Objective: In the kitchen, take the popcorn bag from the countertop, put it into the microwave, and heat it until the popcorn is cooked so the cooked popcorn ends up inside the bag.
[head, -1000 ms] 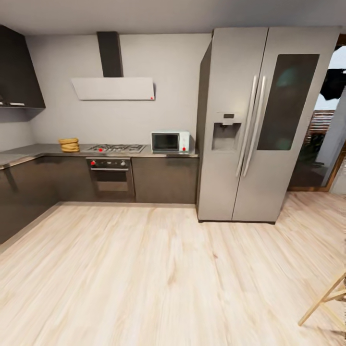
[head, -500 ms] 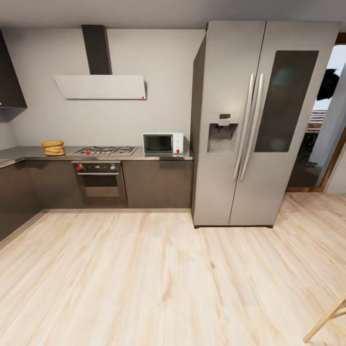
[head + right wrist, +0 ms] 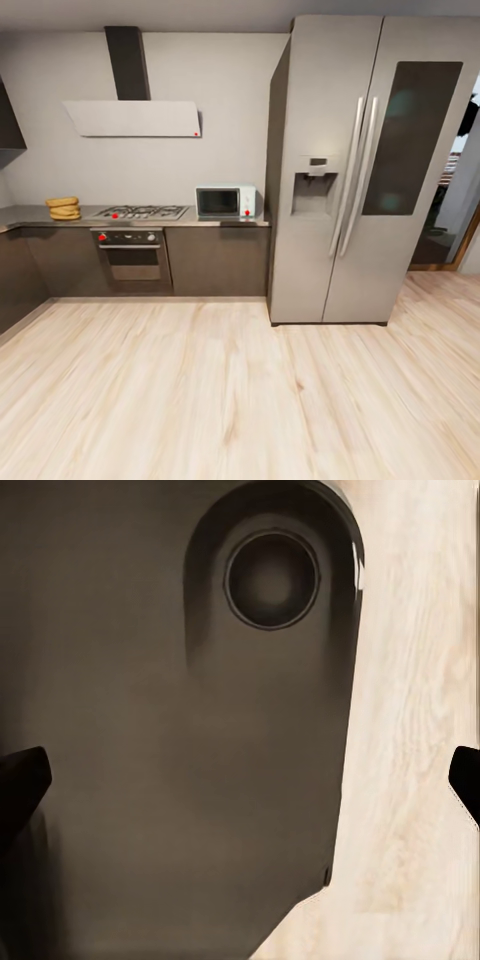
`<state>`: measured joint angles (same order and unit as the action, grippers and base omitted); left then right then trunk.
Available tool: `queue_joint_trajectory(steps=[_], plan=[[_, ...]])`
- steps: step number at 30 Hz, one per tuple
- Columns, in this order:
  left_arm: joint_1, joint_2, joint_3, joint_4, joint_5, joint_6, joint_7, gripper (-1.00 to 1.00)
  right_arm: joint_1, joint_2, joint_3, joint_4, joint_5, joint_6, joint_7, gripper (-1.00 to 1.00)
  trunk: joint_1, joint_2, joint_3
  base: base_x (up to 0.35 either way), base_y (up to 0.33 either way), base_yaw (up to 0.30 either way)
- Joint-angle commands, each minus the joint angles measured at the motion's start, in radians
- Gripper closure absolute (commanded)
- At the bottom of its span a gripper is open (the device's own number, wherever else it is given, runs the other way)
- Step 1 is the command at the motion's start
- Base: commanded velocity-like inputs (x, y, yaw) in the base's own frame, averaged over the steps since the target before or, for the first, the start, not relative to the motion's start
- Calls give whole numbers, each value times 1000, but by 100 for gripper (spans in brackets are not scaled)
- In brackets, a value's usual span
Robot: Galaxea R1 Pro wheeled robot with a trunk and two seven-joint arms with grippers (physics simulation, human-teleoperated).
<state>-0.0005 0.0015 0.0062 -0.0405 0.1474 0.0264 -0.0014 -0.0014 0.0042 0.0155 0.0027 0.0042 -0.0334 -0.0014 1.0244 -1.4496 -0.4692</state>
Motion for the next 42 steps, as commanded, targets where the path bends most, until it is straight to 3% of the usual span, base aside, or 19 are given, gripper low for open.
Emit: queue_joint_trajectory(steps=[1, 42], plan=[[0, 0, 0, -1, 8, 3, 0, -100, 0, 0, 1, 0, 0, -3, 0, -100, 1, 0, -1, 326, 5, 0], [-1, 0, -2, -1, 4, 1, 0, -100, 0, -1, 1, 0, 2, -5, 0, -100, 1, 0, -1, 326, 121, 0]])
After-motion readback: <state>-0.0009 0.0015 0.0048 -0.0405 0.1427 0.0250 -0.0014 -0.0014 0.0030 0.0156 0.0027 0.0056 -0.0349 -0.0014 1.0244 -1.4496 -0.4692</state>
